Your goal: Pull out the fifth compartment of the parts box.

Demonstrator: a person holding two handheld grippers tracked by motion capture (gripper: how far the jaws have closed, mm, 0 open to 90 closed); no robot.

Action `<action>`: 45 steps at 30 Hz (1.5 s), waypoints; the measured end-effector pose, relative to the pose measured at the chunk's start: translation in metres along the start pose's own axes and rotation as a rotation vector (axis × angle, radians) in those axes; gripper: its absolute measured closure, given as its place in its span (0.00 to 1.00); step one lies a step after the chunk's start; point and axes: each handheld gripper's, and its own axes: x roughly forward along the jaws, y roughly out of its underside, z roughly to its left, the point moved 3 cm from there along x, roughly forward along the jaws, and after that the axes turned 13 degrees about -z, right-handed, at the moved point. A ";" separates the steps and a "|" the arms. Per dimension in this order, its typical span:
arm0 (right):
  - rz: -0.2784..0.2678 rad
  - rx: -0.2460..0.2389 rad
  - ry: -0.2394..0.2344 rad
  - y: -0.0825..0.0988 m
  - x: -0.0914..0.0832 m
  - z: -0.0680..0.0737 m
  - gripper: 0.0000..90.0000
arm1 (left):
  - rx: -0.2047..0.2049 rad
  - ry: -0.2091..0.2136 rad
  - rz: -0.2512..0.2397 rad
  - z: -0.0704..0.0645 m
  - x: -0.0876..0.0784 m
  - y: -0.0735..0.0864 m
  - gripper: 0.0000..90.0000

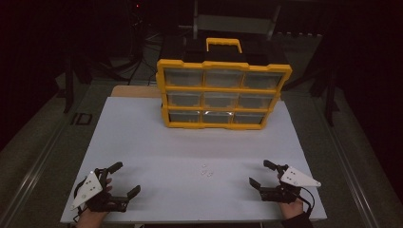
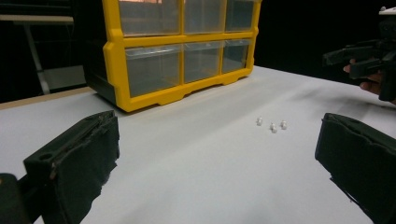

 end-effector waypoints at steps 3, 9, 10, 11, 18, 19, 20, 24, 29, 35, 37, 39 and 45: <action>0.018 -0.036 0.023 0.000 0.001 0.002 0.15 | 0.003 0.003 0.005 0.000 0.000 0.000 0.00; 0.041 -0.063 0.023 0.001 0.003 0.002 0.17 | 0.005 0.003 0.008 0.000 0.000 0.000 0.00; 0.040 -0.059 0.020 0.001 0.003 0.002 0.17 | 0.004 0.002 0.007 0.000 0.000 0.000 0.00; 0.043 -0.057 0.018 0.001 0.004 0.002 0.17 | 0.004 0.001 0.007 0.000 0.000 0.001 0.00; 0.011 -0.037 0.001 -0.002 0.003 0.003 0.14 | 0.006 0.001 0.002 -0.001 0.000 0.000 0.00; 0.008 -0.026 -0.003 -0.002 0.002 0.003 0.14 | 0.005 0.001 0.001 -0.001 0.000 0.000 0.00; 0.006 -0.025 -0.002 -0.004 0.002 0.003 0.14 | 0.004 0.000 0.000 -0.001 0.000 0.000 0.00; -0.003 -0.030 -0.007 -0.015 0.001 0.006 0.12 | 0.003 -0.004 -0.005 -0.001 -0.001 -0.001 0.00; -0.038 -0.030 -0.003 -0.038 -0.006 0.005 0.12 | -0.002 -0.003 -0.010 -0.001 -0.001 -0.001 0.00; -0.070 -0.069 0.012 -0.065 -0.007 -0.001 0.11 | -0.005 -0.006 -0.008 0.000 -0.001 -0.001 0.00; -0.073 -0.081 0.021 -0.075 -0.005 -0.003 0.11 | -0.003 -0.006 -0.008 0.000 -0.001 -0.001 0.00; -0.077 -0.090 0.020 -0.079 -0.005 -0.004 0.11 | -0.003 -0.005 -0.008 -0.001 -0.001 -0.001 0.00; -0.098 -0.139 0.012 -0.107 0.004 -0.007 0.11 | -0.004 -0.003 -0.009 -0.001 -0.001 -0.001 0.00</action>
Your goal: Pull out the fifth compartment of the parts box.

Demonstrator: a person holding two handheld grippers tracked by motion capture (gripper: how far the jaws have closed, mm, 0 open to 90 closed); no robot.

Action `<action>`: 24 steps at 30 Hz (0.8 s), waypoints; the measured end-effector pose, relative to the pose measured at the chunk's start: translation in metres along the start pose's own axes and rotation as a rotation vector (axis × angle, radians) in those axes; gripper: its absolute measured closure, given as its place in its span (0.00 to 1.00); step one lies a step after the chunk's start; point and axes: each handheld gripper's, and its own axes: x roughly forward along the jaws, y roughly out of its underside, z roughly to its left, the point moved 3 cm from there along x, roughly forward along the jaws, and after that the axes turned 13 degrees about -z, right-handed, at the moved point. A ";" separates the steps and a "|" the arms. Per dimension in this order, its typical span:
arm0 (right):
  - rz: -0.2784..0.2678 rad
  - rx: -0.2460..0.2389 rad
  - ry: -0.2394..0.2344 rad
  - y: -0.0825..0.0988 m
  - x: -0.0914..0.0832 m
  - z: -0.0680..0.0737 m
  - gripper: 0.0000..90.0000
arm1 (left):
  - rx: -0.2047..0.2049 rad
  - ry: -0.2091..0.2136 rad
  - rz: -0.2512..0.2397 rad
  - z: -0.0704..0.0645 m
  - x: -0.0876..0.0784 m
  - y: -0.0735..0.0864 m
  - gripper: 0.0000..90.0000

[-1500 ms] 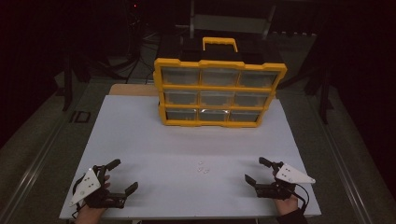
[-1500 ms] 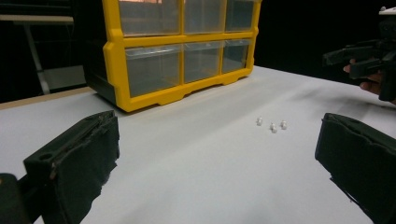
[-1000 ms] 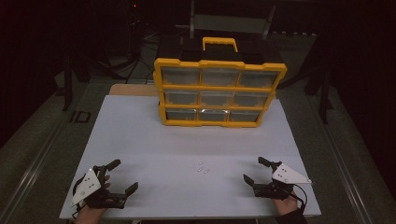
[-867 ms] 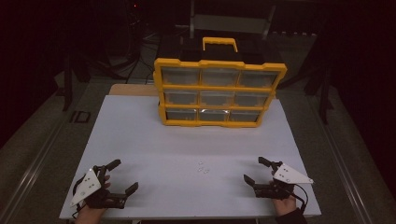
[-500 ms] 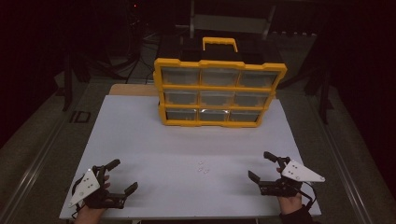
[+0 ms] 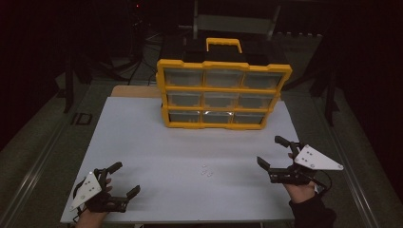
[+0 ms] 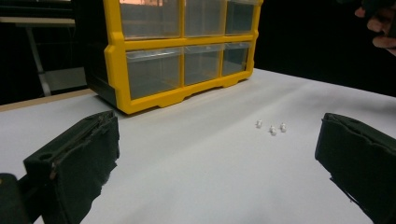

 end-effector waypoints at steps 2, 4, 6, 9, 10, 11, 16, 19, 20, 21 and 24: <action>-0.005 -0.018 -0.007 -0.006 0.005 -0.001 0.11 | 0.001 0.000 0.002 0.000 0.000 0.000 0.00; -0.011 -0.031 -0.016 -0.011 0.010 -0.002 0.11 | 0.001 0.000 0.000 0.000 0.000 0.000 0.00; -0.013 -0.045 -0.019 -0.016 0.016 -0.003 0.11 | 0.002 0.000 0.000 0.000 0.000 0.000 0.00; -0.018 -0.050 -0.032 -0.023 0.025 -0.006 0.11 | -0.001 -0.001 -0.004 0.000 0.000 0.000 0.00; -0.017 -0.052 -0.037 -0.025 0.028 -0.006 0.11 | -0.002 -0.002 -0.004 0.000 0.000 0.000 0.00; -0.017 -0.052 -0.037 -0.025 0.028 -0.006 0.11 | -0.002 -0.002 -0.004 0.000 0.000 0.000 0.00; -0.024 -0.066 -0.049 -0.039 0.047 -0.012 0.11 | 0.000 0.001 -0.002 0.000 0.000 0.000 0.00; -0.031 -0.079 -0.063 -0.045 0.057 -0.014 0.11 | 0.000 0.001 -0.002 0.000 0.000 0.000 0.00; -0.029 -0.090 -0.064 -0.048 0.060 -0.015 0.11 | 0.000 0.001 -0.002 0.000 0.000 0.000 0.00; -0.033 -0.096 -0.068 -0.050 0.063 -0.015 0.11 | 0.001 0.002 -0.002 0.000 0.000 0.000 0.00; -0.034 -0.119 -0.078 -0.055 0.071 -0.017 0.11 | 0.001 0.003 -0.003 0.000 -0.001 0.000 0.00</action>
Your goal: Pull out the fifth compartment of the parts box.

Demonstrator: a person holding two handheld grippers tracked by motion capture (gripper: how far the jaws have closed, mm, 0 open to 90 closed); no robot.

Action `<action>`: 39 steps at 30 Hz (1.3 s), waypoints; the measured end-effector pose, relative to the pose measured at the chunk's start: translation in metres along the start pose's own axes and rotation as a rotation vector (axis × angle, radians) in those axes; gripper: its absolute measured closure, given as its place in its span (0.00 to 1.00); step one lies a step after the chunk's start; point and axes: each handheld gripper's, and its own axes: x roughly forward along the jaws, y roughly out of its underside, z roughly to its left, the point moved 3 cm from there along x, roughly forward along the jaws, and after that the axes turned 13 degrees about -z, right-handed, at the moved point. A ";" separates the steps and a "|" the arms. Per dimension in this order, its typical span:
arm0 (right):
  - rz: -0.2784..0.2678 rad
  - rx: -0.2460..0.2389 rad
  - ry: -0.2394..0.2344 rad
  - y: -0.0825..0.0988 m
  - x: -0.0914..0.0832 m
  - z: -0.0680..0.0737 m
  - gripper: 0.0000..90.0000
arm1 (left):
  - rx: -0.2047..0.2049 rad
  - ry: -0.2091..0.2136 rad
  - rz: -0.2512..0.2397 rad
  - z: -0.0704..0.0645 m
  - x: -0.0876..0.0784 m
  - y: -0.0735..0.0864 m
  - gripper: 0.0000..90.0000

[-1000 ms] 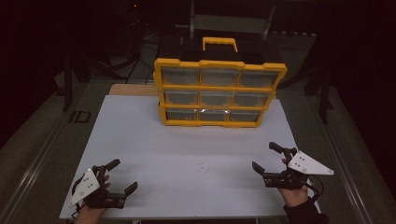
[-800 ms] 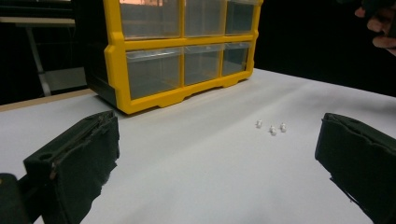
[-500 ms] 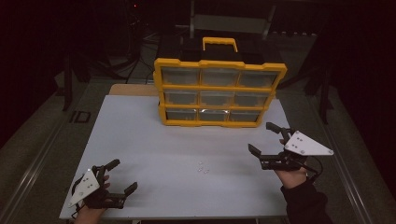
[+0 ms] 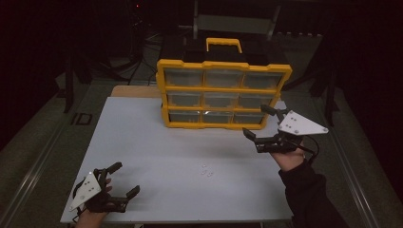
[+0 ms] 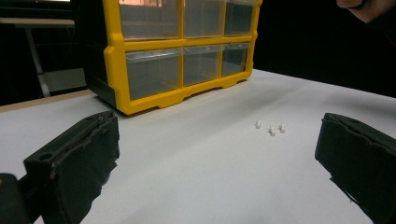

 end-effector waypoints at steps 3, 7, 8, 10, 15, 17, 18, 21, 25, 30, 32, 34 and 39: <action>-0.001 -0.015 -0.005 -0.003 0.005 -0.001 0.11 | -0.001 0.000 -0.001 0.000 0.000 0.000 0.00; 0.008 -0.043 -0.021 -0.009 0.017 -0.004 0.12 | -0.002 0.003 0.000 -0.001 0.000 0.000 0.00; 0.011 -0.048 -0.021 -0.010 0.019 -0.004 0.12 | -0.001 0.003 0.000 -0.001 0.000 0.000 0.00; 0.016 -0.056 -0.031 -0.012 0.025 -0.005 0.12 | 0.000 0.003 0.000 -0.001 0.000 0.000 0.00; 0.029 -0.088 -0.056 -0.016 0.039 -0.005 0.13 | 0.000 0.004 -0.001 -0.001 0.000 0.000 0.00; 0.031 -0.097 -0.063 -0.017 0.043 -0.004 0.13 | 0.001 0.005 0.000 -0.001 0.000 0.000 0.00; 0.032 -0.097 -0.073 -0.018 0.046 -0.004 0.13 | 0.002 0.005 0.001 -0.001 0.000 0.000 0.00; 0.040 -0.111 -0.085 -0.019 0.054 -0.004 0.13 | 0.001 0.006 0.001 -0.001 0.000 0.000 0.00; 0.052 -0.134 -0.110 -0.020 0.064 -0.004 0.14 | 0.002 0.007 0.001 -0.001 0.000 0.000 0.00; 0.075 -0.172 -0.165 -0.018 0.077 -0.004 0.16 | 0.003 0.006 0.001 -0.001 0.000 0.000 0.00; 0.083 -0.179 -0.174 -0.018 0.082 -0.004 0.16 | 0.004 0.005 0.001 -0.001 0.000 0.000 0.00; 0.093 -0.184 -0.181 -0.017 0.087 -0.005 0.16 | 0.005 0.005 0.000 -0.001 0.000 0.000 0.00; 0.115 -0.201 -0.198 -0.015 0.097 -0.005 0.16 | 0.002 0.004 -0.003 -0.001 -0.001 0.000 0.00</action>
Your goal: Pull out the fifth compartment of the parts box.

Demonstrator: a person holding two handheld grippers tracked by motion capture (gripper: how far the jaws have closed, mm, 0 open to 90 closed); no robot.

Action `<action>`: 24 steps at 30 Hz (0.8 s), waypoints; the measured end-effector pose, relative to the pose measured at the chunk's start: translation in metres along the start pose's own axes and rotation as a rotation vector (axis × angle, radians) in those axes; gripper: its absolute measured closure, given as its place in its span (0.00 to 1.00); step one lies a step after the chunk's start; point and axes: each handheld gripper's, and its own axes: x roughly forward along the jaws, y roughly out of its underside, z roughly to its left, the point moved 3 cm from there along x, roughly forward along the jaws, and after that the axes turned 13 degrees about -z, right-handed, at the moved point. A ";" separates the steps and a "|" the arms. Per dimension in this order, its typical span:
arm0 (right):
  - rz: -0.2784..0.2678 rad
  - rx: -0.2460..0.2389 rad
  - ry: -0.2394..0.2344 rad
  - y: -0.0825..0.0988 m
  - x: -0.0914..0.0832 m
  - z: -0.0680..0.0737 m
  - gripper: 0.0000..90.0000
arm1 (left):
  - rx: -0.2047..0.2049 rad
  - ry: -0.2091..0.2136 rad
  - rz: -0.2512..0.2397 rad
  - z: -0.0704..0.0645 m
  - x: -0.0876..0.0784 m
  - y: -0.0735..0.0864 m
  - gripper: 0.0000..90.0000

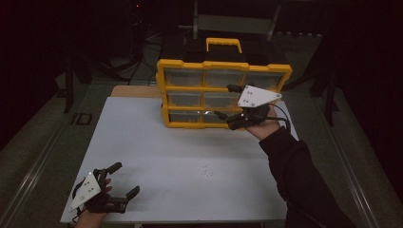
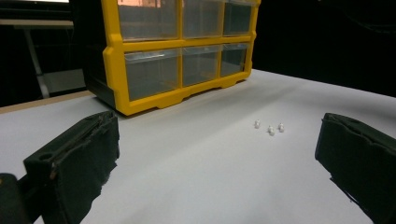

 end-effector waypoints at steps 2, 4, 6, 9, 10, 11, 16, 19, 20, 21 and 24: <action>0.007 -0.005 -0.010 0.000 0.004 0.000 0.16 | 0.002 0.002 0.001 0.000 0.000 0.000 0.00; 0.013 -0.016 -0.021 0.001 0.008 0.001 0.16 | 0.000 0.003 0.002 0.000 0.000 0.000 0.00; 0.020 -0.023 -0.033 0.001 0.012 0.002 0.17 | 0.001 0.002 0.001 0.000 0.000 0.000 0.00; 0.034 -0.038 -0.041 0.003 0.019 0.003 0.18 | -0.002 0.001 -0.001 0.000 0.000 0.000 0.00; 0.040 -0.046 -0.047 0.003 0.021 0.003 0.19 | 0.000 0.002 0.002 0.000 0.000 0.000 0.00; 0.048 -0.049 -0.050 0.004 0.023 0.003 0.19 | -0.001 0.002 0.002 0.000 0.000 0.000 0.00; 0.069 -0.070 -0.071 0.007 0.031 0.003 0.24 | 0.000 0.004 0.002 0.001 -0.001 0.001 0.00; 0.079 -0.092 -0.081 0.008 0.036 0.004 0.27 | 0.000 0.003 0.002 0.001 -0.001 0.001 0.00; 0.089 -0.103 -0.083 0.009 0.038 0.005 0.29 | 0.001 0.003 0.002 0.001 -0.001 0.001 0.00; 0.100 -0.120 -0.086 0.010 0.040 0.005 0.31 | 0.001 0.004 0.002 0.000 -0.001 0.000 0.00; 0.122 -0.142 -0.101 0.013 0.045 0.006 0.37 | 0.003 0.006 0.002 0.000 -0.001 0.001 0.00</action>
